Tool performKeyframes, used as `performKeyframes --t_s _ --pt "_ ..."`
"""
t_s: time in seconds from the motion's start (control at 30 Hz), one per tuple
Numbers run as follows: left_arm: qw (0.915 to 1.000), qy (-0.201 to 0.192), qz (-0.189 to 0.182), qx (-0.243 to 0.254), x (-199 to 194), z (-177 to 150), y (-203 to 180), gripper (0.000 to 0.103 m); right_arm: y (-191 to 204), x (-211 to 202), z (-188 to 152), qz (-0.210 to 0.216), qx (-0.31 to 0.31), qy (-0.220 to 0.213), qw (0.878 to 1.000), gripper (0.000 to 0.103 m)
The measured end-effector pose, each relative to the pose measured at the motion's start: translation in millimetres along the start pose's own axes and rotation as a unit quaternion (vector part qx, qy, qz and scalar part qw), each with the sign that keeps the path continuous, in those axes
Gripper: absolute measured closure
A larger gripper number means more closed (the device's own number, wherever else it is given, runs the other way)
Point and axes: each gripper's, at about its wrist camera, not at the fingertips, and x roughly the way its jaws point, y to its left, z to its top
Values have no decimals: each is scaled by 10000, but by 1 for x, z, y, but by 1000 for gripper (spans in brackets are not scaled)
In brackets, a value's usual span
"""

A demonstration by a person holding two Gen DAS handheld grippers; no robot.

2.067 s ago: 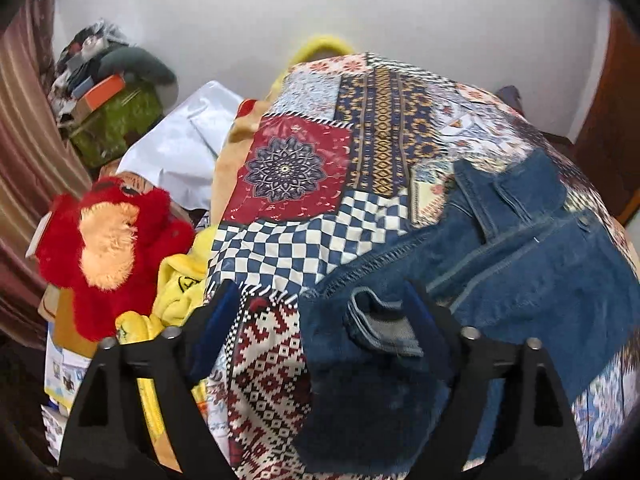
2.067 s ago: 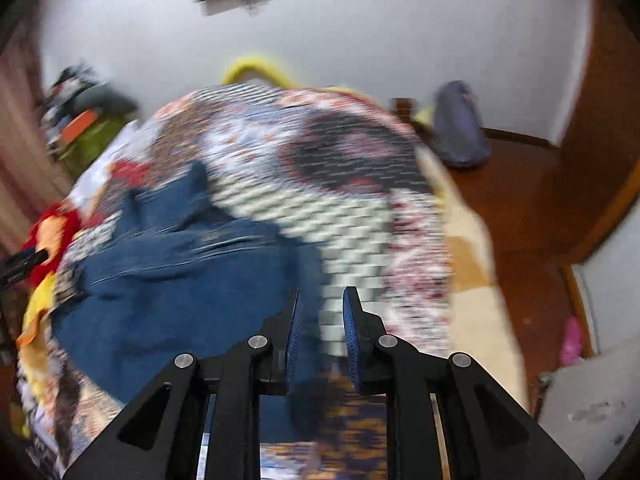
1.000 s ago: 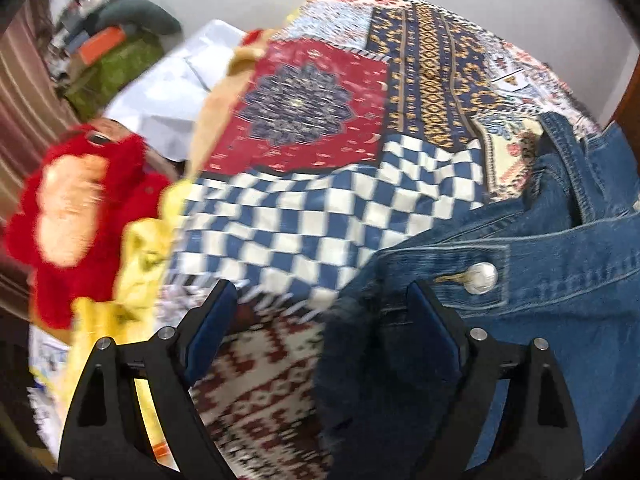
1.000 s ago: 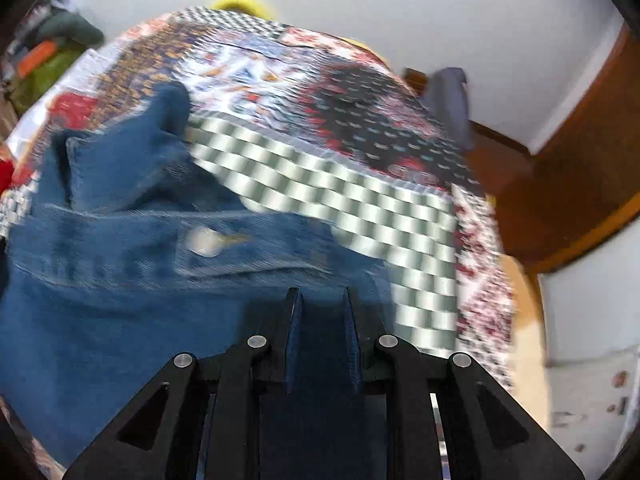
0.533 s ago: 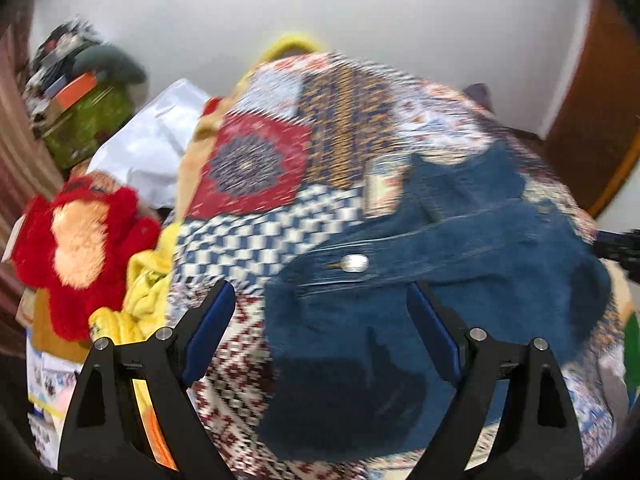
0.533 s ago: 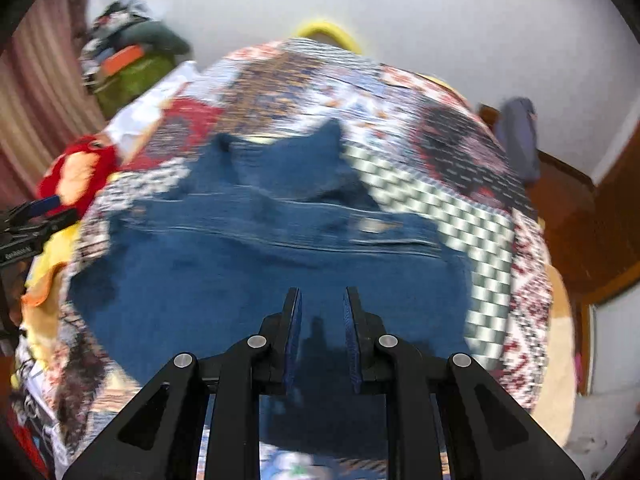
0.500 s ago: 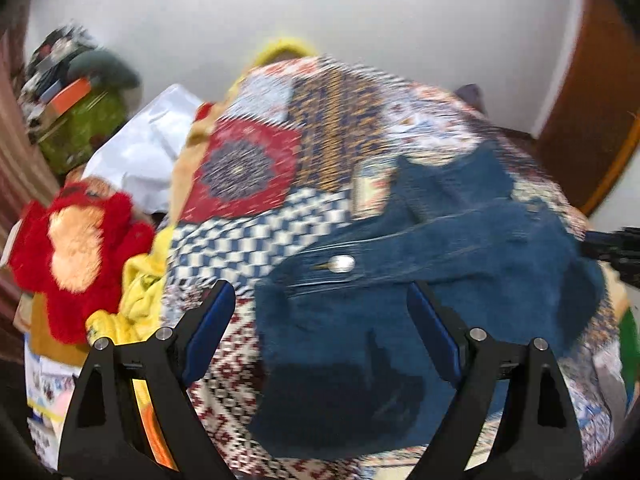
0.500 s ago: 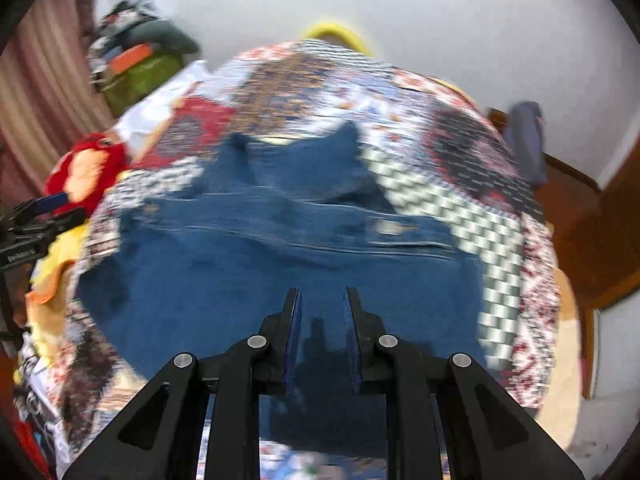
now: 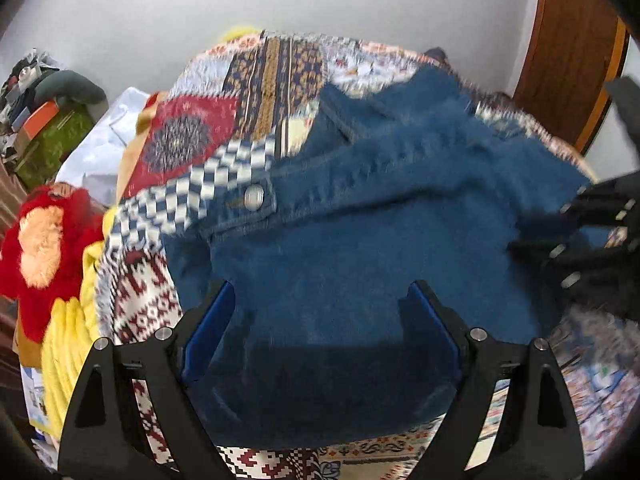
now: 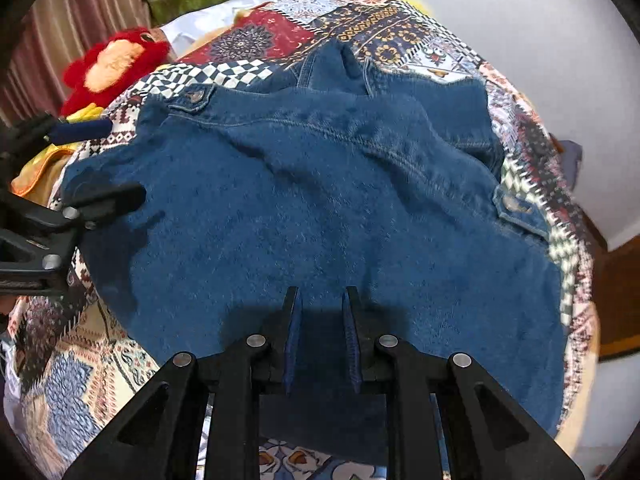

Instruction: Fold large clothes

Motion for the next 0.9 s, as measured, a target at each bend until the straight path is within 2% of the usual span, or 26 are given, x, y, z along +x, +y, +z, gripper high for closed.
performKeyframes --t_s 0.03,0.1,0.13,0.3,0.4,0.47,0.53,0.57,0.63,0.7,0.73,0.77,0.83,0.9 --pt "9999 67 106 28 6 -7 1 15 -8 -2 -6 17 138 -66 9999 87" --pt "9993 194 295 103 16 -23 5 13 -19 2 -13 -359 206 81 9991 87" --pt "9994 181 267 93 16 -27 8 13 -26 3 -18 -442 184 102 9988 87" --pt "9989 137 409 -199 6 -46 29 13 -48 -7 -37 -179 389 62 9991 86" --pt "9979 169 266 -559 3 -53 42 13 -58 -7 -47 -889 279 154 9955 85" --pt "9972 174 199 -693 0 -55 46 13 -65 -13 -56 -729 303 49 9969 86" --pt "9971 161 323 -676 -7 -58 43 12 -75 -19 -64 -609 473 60 9970 85" --pt "9971 149 372 -647 -9 -59 43 12 -78 -22 -67 -674 480 74 9965 85" --pt "9968 145 433 -660 -13 -63 46 12 -84 -24 -74 -1175 418 147 9921 83" --pt "9956 171 496 -781 -15 -66 54 10 -92 -28 -83 -1293 477 106 9904 55" --pt "9946 191 561 -848 -15 -66 59 10 -97 -31 -87 -1550 519 77 9865 27" --pt "9928 233 688 -955 -15 -68 66 10 -104 -33 -93 -1960 548 54 9791 4" --pt "9905 307 644 -1171 -17 -75 79 10 -115 -36 -103 -2210 600 18 9734 1" --pt "9877 344 573 -1411 -19 -80 91 10 -130 -38 -114 -2018 857 138 9756 1"
